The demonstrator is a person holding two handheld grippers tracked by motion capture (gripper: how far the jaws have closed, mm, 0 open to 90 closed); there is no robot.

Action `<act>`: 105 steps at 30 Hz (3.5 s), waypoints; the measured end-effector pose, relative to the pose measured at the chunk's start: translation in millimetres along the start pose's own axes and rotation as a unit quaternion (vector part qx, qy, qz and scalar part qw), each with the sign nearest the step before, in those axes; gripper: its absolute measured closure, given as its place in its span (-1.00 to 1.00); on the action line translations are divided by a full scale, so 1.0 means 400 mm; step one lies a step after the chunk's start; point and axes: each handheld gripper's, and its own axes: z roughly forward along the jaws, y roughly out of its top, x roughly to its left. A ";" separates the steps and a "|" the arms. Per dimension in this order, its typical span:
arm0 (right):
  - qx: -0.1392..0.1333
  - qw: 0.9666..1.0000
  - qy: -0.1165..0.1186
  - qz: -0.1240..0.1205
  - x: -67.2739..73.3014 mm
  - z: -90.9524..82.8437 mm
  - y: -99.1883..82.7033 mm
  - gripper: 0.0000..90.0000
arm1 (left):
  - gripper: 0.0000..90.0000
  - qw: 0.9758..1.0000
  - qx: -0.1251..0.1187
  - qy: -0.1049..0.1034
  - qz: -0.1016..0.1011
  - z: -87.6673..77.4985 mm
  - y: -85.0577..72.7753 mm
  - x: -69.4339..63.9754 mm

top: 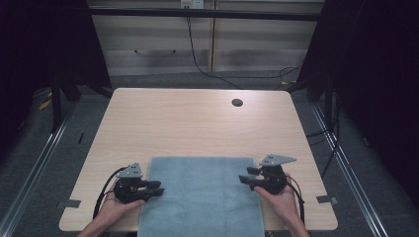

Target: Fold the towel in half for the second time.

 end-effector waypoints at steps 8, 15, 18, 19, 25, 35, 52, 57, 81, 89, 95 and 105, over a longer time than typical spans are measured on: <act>-0.005 1.000 -0.016 0.011 -0.100 0.045 0.054 0.03 | 0.39 1.000 0.001 0.001 -0.002 0.000 0.001 -0.002; 0.010 1.000 -0.016 0.015 -0.130 0.081 0.050 0.09 | 0.31 1.000 0.004 0.003 -0.007 0.001 0.008 -0.001; 0.014 1.000 -0.012 0.019 -0.134 0.078 0.041 0.12 | 0.22 1.000 -0.001 0.010 -0.003 -0.009 0.014 -0.001; 0.017 1.000 -0.010 0.018 -0.135 0.078 0.037 0.13 | 0.19 1.000 -0.011 0.017 -0.008 -0.018 0.020 0.004; 0.032 0.999 -0.013 0.017 -0.142 0.088 0.026 0.26 | 0.07 0.995 -0.046 0.080 -0.035 -0.052 0.064 0.070; 0.036 0.999 -0.008 0.010 -0.138 0.095 0.022 0.52 | -0.11 0.992 -0.020 0.106 -0.058 0.025 0.094 0.182; 0.027 0.999 0.001 0.024 -0.126 0.096 0.016 0.83 | 0.79 0.997 -0.012 0.067 -0.038 0.048 0.089 0.177; 0.012 1.000 -0.002 0.028 -0.124 0.087 0.022 0.88 | 0.82 0.997 -0.020 0.063 -0.049 0.040 0.089 0.177; -0.095 0.995 0.004 -0.010 -0.111 -0.040 0.236 0.90 | 0.84 0.988 -0.125 0.089 -0.035 -0.102 0.274 0.177; -0.109 0.994 -0.014 -0.011 -0.143 -0.046 0.326 0.90 | 0.84 0.984 -0.140 0.109 -0.033 -0.122 0.372 0.214; -0.109 0.994 -0.028 -0.012 -0.159 -0.042 0.391 0.91 | 0.84 0.978 -0.166 0.124 -0.036 -0.146 0.416 0.232; -0.118 0.993 0.009 -0.016 -0.131 -0.054 0.306 0.91 | 0.84 0.979 -0.178 0.100 -0.010 -0.165 0.327 0.191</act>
